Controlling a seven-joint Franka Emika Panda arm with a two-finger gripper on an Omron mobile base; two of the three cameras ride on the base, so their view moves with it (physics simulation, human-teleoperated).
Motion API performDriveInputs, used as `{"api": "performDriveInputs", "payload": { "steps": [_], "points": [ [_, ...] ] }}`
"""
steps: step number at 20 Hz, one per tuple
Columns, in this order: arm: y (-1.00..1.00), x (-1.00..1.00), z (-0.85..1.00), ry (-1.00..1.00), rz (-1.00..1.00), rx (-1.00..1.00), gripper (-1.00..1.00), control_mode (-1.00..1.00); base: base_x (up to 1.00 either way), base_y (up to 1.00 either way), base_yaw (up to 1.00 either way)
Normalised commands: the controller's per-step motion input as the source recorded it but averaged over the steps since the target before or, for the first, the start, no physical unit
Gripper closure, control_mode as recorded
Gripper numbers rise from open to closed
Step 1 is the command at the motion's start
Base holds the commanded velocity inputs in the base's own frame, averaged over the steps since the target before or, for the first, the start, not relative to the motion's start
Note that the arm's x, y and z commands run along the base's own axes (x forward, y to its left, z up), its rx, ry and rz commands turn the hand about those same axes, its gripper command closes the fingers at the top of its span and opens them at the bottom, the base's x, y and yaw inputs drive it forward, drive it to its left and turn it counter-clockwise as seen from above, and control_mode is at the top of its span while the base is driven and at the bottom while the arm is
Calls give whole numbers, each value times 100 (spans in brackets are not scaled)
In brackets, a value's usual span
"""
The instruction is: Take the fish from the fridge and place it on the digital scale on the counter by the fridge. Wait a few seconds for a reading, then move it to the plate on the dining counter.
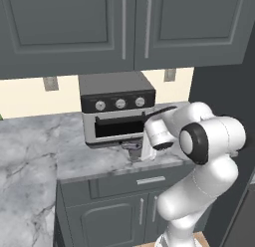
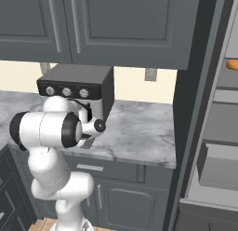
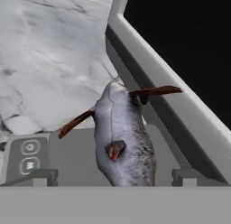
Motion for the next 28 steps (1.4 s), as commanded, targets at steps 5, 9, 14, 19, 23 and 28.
{"api": "performDriveInputs", "payload": {
  "steps": [5, 9, 14, 19, 23, 28],
  "points": [
    [6, 21, -16, 0, 0, 0, -100, -100, 0, 0, 0],
    [9, 25, -15, 0, 0, 0, 100, -100, 0, 0, 0],
    [18, 33, -21, 8, 0, 0, 100, -100, 0, 0, 0],
    [2, 4, -9, 4, 0, 0, 100, -100, 0, 0, 0],
    [0, -54, 14, -7, -2, 0, 100, -100, 0, 0, 0],
    [0, -56, 62, -12, -9, 0, 100, -100, 0, 0, 0]
  ]
}}
